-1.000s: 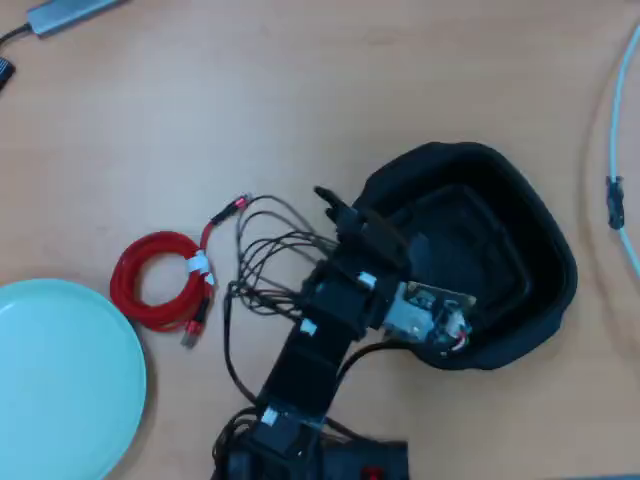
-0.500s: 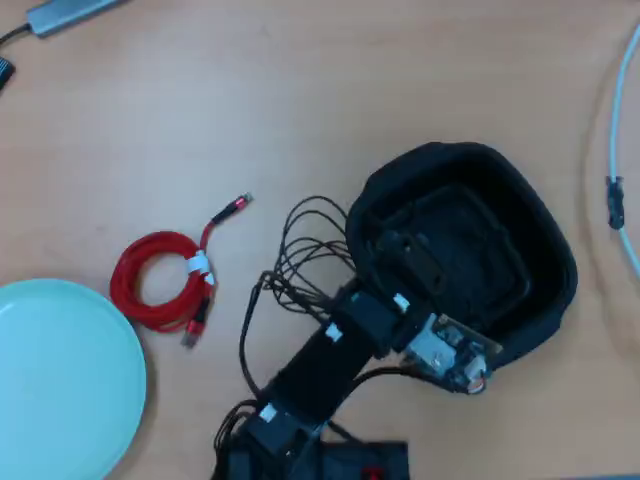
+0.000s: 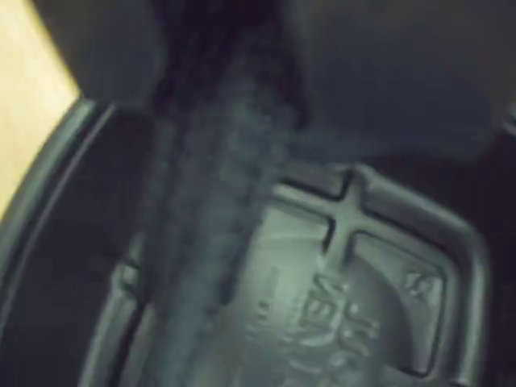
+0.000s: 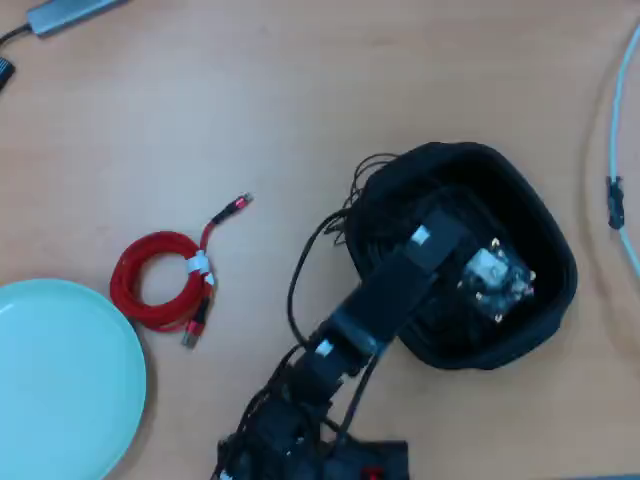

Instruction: Put a black charging cable in a black bowl and put a red charging cable in a green bowl

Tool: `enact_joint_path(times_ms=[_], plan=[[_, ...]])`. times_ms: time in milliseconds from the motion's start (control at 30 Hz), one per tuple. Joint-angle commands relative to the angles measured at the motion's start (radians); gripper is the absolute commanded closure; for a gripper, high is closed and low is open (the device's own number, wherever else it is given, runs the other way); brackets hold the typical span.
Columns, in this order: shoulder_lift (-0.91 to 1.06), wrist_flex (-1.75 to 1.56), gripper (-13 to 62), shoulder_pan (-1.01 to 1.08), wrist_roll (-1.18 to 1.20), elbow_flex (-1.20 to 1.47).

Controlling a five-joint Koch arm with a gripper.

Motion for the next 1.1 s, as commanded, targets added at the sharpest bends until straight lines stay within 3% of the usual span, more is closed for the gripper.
enact_joint_path(times_ms=[0, 133, 233, 467, 633, 700, 867, 1067], plan=[[-0.051, 0.005, 55.2, -0.020, -0.015, -0.041], [-0.112, 0.003, 54.7, -0.035, -0.015, -0.044], [-0.149, 0.003, 49.9, -0.035, -0.015, -0.044], [-0.202, 0.009, 14.1, -0.046, -0.018, -0.043], [-0.199, 0.015, -0.5, -0.081, -0.018, -0.044], [-0.164, 0.021, -2.2, -0.109, -0.015, -0.055], [0.167, 0.028, -2.1, -0.216, -0.012, -0.055], [0.314, 0.015, -2.2, -0.275, -0.021, -0.077]])
